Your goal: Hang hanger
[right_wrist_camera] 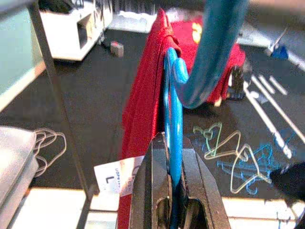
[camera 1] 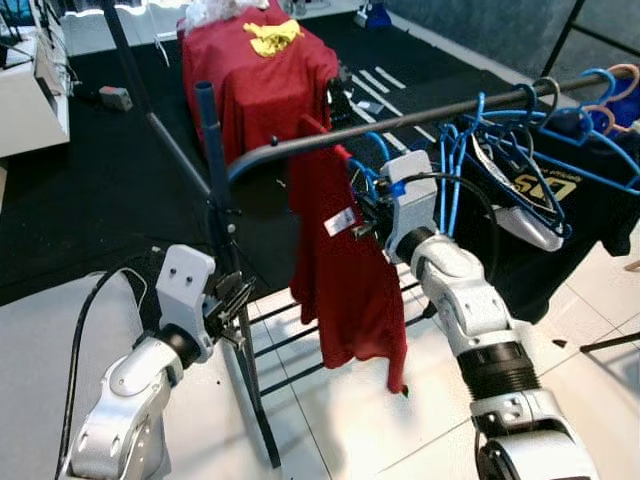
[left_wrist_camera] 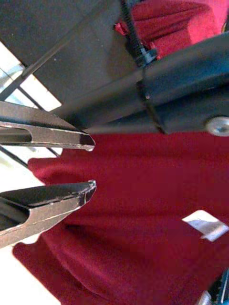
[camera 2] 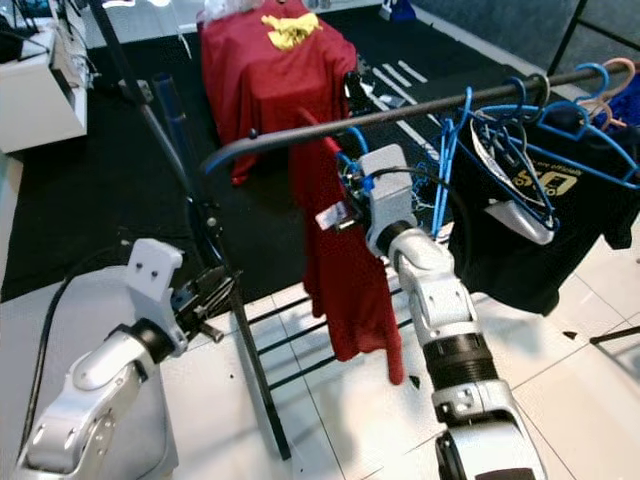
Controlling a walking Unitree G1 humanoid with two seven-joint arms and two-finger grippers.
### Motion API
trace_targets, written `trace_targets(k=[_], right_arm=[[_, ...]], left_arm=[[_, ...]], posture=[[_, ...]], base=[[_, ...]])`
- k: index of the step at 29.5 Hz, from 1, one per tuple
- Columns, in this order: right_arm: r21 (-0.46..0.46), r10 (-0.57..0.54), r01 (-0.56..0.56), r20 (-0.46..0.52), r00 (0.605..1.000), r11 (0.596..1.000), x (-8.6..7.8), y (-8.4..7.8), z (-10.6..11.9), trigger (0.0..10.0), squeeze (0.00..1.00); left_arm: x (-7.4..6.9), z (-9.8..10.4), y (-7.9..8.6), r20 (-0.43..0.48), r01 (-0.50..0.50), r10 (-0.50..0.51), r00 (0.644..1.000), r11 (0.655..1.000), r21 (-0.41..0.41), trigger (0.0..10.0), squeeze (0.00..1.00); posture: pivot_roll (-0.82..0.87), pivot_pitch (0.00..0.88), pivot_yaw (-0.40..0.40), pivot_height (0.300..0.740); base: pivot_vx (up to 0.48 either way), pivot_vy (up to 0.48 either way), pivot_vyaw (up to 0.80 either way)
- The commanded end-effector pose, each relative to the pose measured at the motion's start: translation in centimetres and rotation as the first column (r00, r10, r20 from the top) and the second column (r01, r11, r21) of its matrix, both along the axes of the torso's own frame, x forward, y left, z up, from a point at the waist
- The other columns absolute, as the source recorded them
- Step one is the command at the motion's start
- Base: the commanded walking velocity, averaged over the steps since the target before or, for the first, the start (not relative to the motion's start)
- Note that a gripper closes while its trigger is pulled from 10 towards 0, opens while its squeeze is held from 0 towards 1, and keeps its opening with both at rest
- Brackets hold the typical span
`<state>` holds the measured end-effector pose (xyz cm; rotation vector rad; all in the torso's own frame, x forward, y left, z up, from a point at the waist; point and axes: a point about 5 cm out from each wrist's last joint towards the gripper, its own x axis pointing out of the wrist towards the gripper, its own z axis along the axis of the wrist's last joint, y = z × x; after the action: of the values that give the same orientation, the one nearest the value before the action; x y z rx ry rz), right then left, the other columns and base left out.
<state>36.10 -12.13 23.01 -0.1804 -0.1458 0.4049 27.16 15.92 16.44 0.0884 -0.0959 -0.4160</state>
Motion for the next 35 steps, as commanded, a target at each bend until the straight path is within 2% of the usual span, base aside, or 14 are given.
trace_targets(k=[1,3,6,7,8,10,11,13,14,15,18,20,23,35], right_arm=[[0.013,0.020,-0.020,0.000,1.000,1.000,-0.5,0.4,0.3,0.0,0.00],[0.032,0.035,-0.032,-0.082,0.996,0.999,-0.9,0.6,-1.1,0.0,0.00],[0.041,0.043,-0.038,-0.133,0.990,0.998,-1.1,0.7,-2.1,0.0,0.00],[0.044,0.042,-0.035,-0.180,0.983,0.998,-1.6,0.6,-3.5,0.0,0.00],[0.044,0.042,-0.035,-0.180,0.983,0.998,-1.6,0.6,-3.5,0.0,0.00],[0.042,0.052,-0.043,-0.229,0.972,0.998,-2.3,0.4,-5.9,0.0,0.00],[0.045,0.056,-0.046,-0.241,0.969,0.998,-2.6,0.3,-6.4,0.0,0.00],[0.113,0.051,-0.021,-0.272,0.961,0.993,-2.6,0.3,-7.1,0.2,0.00],[0.113,0.051,-0.021,-0.272,0.961,0.993,-2.6,0.3,-7.1,0.2,0.00],[0.125,0.046,-0.011,-0.281,0.959,0.992,-2.5,0.3,-7.4,10.0,0.00],[0.140,0.044,-0.003,-0.288,0.957,0.990,-2.5,0.3,-7.7,10.0,0.00],[0.195,0.055,0.007,-0.309,0.949,0.981,-2.6,0.4,-7.9,10.0,0.00],[0.252,0.088,-0.003,-0.327,0.941,0.968,-2.7,0.9,-8.0,10.0,0.00],[0.222,0.115,-0.043,-0.322,0.940,0.974,-3.0,1.6,-8.2,10.0,0.00]], left_arm=[[0.2,-0.2,0.2,-0.018,-0.010,0.010,1.000,1.000,0.004,10.0,0.00],[0.5,-0.3,0.1,-0.015,-0.021,0.021,1.000,1.000,0.008,10.0,0.00],[0.6,-0.4,0.1,-0.016,-0.035,0.035,0.999,0.999,0.012,10.0,0.00],[0.9,-0.6,-0.1,-0.011,-0.079,0.079,0.997,0.997,0.027,10.0,0.00],[0.9,-0.6,-0.1,-0.011,-0.079,0.079,0.997,0.997,0.027,10.0,0.00],[1.3,-1.2,-0.4,-0.027,-0.151,0.152,0.988,0.988,0.042,10.0,0.00],[1.4,-1.3,-0.4,-0.031,-0.174,0.175,0.984,0.984,0.046,10.0,0.00],[1.8,-1.2,0.1,-0.043,-0.258,0.258,0.965,0.966,0.005,10.0,0.00],[1.8,-1.2,0.1,-0.043,-0.258,0.258,0.965,0.966,0.005,10.0,0.00],[1.9,-1.1,0.3,-0.054,-0.288,0.286,0.957,0.958,-0.016,10.0,0.00],[2.1,-0.9,0.4,-0.058,-0.303,0.301,0.952,0.952,-0.033,10.0,0.00],[2.2,-0.7,0.7,-0.072,-0.315,0.311,0.948,0.947,-0.058,10.0,0.00],[2.3,-0.8,1.1,-0.095,-0.343,0.338,0.936,0.938,-0.044,10.0,0.00],[2.2,-0.8,1.0,-0.134,-0.376,0.366,0.921,0.925,-0.060,10.0,0.00]], posture=[[-0.03,0.075,0.010,0.740],[-0.03,0.074,-0.005,0.740],[-0.03,0.074,-0.005,0.740],[-0.02,0.076,-0.018,0.740],[-0.02,0.076,-0.018,0.740],[-0.02,0.083,-0.027,0.740],[-0.02,0.083,-0.027,0.740],[-0.01,0.090,-0.039,0.740],[-0.01,0.090,-0.039,0.740],[-0.01,0.093,-0.043,0.740],[-0.01,0.093,-0.043,0.740],[0.00,0.088,-0.051,0.740],[0.01,0.092,-0.054,0.740],[0.02,0.095,-0.052,0.740]], base=[[0.000,0.000,0.00],[0.000,0.000,0.00],[0.000,0.000,0.00],[0.000,0.000,0.00],[0.000,0.000,0.00],[0.000,0.000,0.00],[0.000,0.000,0.00],[0.000,0.000,0.00],[0.000,0.000,0.00],[0.000,0.000,0.00],[0.000,0.000,0.00],[0.000,0.000,0.00],[0.000,0.000,0.00],[0.000,0.000,0.00]])
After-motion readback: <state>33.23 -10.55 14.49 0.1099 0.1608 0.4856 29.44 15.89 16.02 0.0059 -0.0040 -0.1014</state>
